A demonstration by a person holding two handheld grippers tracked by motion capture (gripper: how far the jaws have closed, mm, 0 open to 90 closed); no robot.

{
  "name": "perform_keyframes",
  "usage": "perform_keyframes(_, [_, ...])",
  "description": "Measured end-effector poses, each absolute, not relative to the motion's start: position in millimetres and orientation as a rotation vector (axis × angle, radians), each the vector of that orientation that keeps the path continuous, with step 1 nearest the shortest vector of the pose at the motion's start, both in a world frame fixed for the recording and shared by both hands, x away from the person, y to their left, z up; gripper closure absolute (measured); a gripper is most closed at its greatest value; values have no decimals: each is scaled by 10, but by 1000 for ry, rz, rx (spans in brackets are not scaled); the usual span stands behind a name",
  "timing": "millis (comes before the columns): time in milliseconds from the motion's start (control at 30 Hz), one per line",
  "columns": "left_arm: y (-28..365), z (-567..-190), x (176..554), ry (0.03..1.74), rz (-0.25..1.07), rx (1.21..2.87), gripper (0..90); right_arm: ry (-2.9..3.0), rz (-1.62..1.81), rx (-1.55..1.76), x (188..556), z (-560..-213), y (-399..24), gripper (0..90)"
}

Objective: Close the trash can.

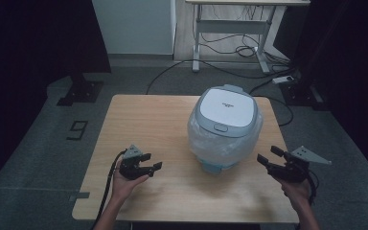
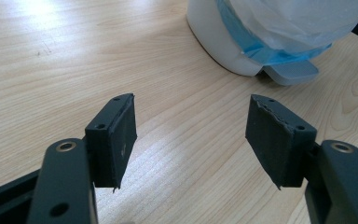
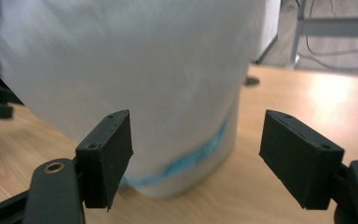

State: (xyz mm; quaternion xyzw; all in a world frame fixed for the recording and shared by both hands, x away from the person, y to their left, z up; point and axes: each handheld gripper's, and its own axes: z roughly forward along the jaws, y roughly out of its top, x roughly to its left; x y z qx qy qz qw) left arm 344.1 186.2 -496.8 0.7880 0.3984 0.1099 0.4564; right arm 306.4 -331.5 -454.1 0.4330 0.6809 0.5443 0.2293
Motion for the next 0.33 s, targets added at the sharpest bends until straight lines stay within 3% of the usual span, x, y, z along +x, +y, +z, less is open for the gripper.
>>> perform_keyframes(333, [1857, -5001, 3456, 991, 272, 1950, 329, 1929, 1400, 1287, 3111, -4925, -3393, 240])
